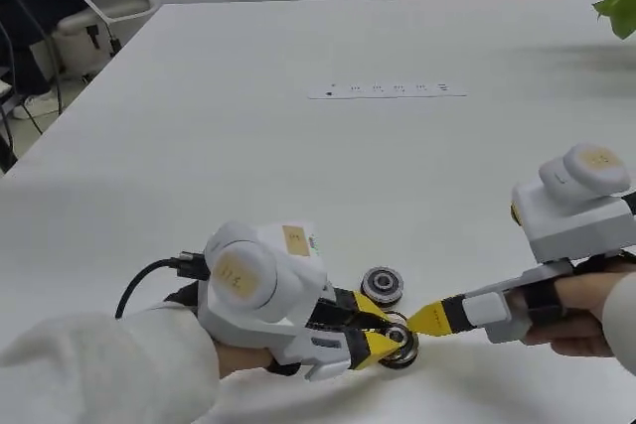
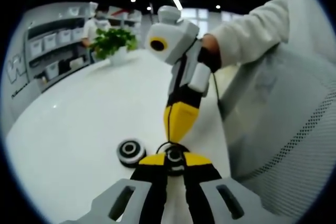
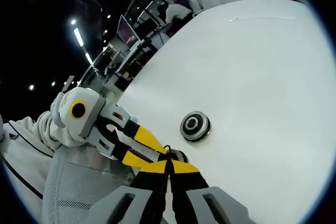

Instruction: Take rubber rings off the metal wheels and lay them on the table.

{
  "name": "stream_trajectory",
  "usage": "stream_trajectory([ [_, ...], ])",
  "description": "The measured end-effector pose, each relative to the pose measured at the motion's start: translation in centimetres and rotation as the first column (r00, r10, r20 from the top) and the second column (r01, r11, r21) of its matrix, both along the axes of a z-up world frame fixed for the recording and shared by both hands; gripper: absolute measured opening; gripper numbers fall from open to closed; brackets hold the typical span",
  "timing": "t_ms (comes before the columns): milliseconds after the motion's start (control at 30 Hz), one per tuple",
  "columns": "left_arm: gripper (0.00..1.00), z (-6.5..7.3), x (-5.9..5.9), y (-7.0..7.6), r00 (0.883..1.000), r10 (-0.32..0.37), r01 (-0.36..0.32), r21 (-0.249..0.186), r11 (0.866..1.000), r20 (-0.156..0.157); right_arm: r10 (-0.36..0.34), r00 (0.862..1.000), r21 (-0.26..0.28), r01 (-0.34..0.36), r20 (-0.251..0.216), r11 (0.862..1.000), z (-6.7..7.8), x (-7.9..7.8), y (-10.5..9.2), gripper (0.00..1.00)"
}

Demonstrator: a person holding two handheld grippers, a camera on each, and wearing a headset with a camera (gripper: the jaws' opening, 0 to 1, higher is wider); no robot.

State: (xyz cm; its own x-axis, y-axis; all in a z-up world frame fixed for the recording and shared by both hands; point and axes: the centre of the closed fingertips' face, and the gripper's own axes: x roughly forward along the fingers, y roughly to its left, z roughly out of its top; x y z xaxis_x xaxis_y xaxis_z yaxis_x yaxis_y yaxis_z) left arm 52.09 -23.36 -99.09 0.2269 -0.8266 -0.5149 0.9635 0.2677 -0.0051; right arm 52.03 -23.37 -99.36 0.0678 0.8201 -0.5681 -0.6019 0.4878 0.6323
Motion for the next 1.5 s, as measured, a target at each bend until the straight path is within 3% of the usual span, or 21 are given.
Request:
stream_trajectory([
  [133, 0.19, 1.1, 0.1, 0.0, 1.000, 0.002, -0.002, -0.019, 1.000, 0.015, -0.003, 1.000, 0.006, 0.003, 0.002, 1.000, 0.2, 0.1, 0.0, 0.00],
  [233, 0.25, 2.0, -0.5, -0.4, 1.000, -0.015, 0.015, -0.041, 0.999, 0.002, -0.003, 1.000, 0.011, 0.003, 0.003, 1.000, 0.3, 0.1, 0.0, 0.00],
  [467, 0.44, 3.8, -2.2, -1.2, 0.994, -0.095, 0.097, -0.038, 0.995, 0.047, -0.003, 1.000, 0.013, 0.003, 0.010, 1.000, 0.5, 0.2, -0.1, 0.00],
  [533, 0.46, 4.5, -2.2, -1.4, 0.992, -0.103, 0.106, -0.040, 0.994, 0.067, 0.000, 1.000, 0.010, 0.000, 0.017, 1.000, 0.6, 0.2, -0.1, 0.00],
  [633, 0.47, 5.2, -2.2, -1.4, 0.992, -0.106, 0.110, -0.046, 0.993, 0.070, 0.000, 1.000, 0.014, 0.000, 0.019, 1.000, 0.7, 0.3, 0.0, 0.00],
  [800, 0.58, 6.4, -2.1, -0.9, 0.991, -0.101, 0.104, -0.041, 0.994, 0.084, 0.003, 1.000, 0.025, -0.004, 0.029, 1.000, 1.1, 0.3, 0.1, 0.00],
  [833, 0.60, 6.6, -2.3, -0.7, 0.993, -0.102, 0.104, -0.037, 0.994, 0.059, 0.004, 1.000, 0.027, -0.005, 0.030, 1.000, 1.1, 0.3, 0.1, 0.00],
  [867, 0.61, 6.9, -2.4, -0.6, 0.993, -0.101, 0.103, -0.038, 0.994, 0.056, 0.005, 0.999, 0.028, -0.006, 0.031, 1.000, 1.2, 0.4, 0.1, 0.00],
  [1067, 0.60, 8.6, -2.9, 1.3, 0.994, -0.090, 0.092, -0.028, 0.995, 0.069, 0.019, 0.998, 0.034, -0.021, 0.063, 0.999, 1.8, 0.5, 0.2, 0.00],
  [1200, 0.59, 9.9, -2.5, 3.0, 0.992, -0.045, 0.048, -0.023, 0.999, 0.118, 0.016, 0.997, 0.045, -0.020, 0.080, 0.999, 2.2, 0.7, 0.2, 0.00],
  [1500, 0.73, 12.0, -2.7, 7.0, 0.986, 0.067, -0.062, -0.036, 0.997, 0.154, -0.007, 0.995, 0.089, -0.002, 0.095, 0.996, 3.2, 1.3, 0.0, 0.00],
])
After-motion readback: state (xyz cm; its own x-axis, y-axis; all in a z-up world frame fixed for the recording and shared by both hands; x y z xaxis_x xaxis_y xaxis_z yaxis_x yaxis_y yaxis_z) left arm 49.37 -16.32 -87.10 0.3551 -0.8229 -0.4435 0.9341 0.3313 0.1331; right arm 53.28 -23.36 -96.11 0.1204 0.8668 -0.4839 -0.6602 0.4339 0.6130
